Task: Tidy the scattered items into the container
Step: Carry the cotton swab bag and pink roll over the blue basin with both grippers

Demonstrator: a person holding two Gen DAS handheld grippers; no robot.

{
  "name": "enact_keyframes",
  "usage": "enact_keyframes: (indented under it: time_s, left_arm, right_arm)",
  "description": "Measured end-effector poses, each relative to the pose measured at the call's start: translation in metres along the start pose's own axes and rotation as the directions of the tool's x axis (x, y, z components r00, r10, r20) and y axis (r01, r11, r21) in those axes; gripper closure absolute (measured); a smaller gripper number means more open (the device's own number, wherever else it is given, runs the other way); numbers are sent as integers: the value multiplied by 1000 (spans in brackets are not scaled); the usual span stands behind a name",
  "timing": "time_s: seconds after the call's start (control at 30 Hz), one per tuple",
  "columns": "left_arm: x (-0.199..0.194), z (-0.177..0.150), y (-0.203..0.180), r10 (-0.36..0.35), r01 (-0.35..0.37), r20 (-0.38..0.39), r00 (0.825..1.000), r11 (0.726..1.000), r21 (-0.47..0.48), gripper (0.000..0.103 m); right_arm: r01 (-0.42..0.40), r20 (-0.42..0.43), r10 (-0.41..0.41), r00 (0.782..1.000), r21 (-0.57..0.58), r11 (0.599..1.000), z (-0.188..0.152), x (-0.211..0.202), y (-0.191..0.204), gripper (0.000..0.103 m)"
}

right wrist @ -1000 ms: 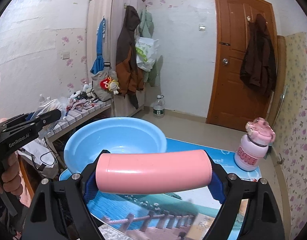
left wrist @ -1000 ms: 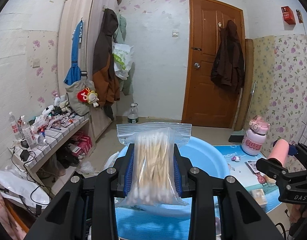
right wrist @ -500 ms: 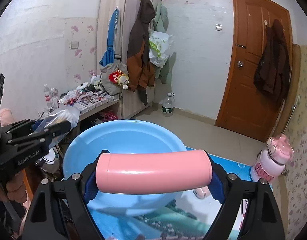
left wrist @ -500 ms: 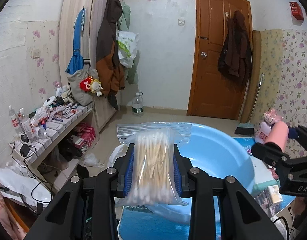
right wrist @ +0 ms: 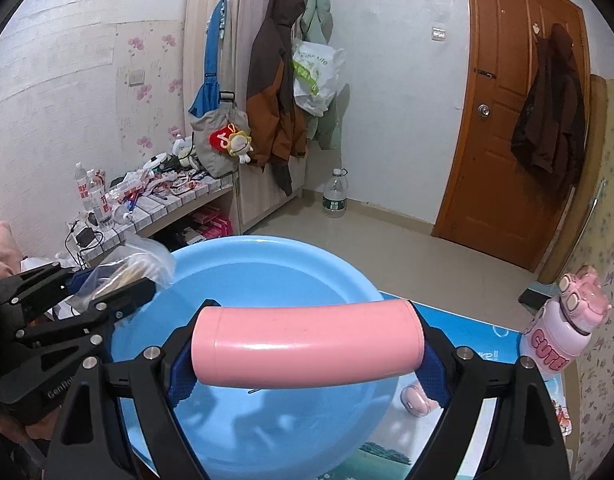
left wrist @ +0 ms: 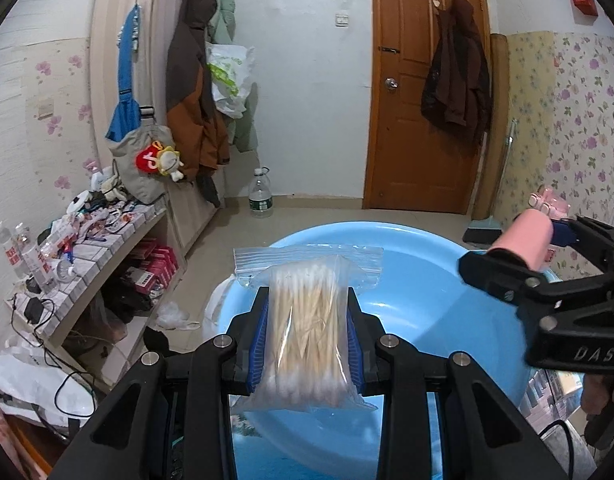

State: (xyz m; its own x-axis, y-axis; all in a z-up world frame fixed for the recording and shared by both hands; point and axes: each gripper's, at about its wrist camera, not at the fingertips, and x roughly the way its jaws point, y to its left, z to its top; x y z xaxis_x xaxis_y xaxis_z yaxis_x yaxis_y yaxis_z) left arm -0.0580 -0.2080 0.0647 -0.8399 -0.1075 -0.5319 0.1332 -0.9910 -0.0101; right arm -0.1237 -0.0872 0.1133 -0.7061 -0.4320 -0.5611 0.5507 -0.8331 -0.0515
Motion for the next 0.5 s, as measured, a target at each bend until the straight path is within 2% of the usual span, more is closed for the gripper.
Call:
enact_keyframes:
  time_s: [0.2,0.5]
  left_arm:
    - [10,-3,-22,-36,38,-32,999,997,68,72]
    - [27,-12,-41,-59,70,-118,991,993,91,71]
  right_arm:
    - [19,-6,-20,1000,-21,1000,-7,5,-1,14]
    - [26,-16,-25,1000,5,1000,-13,6,-13,14]
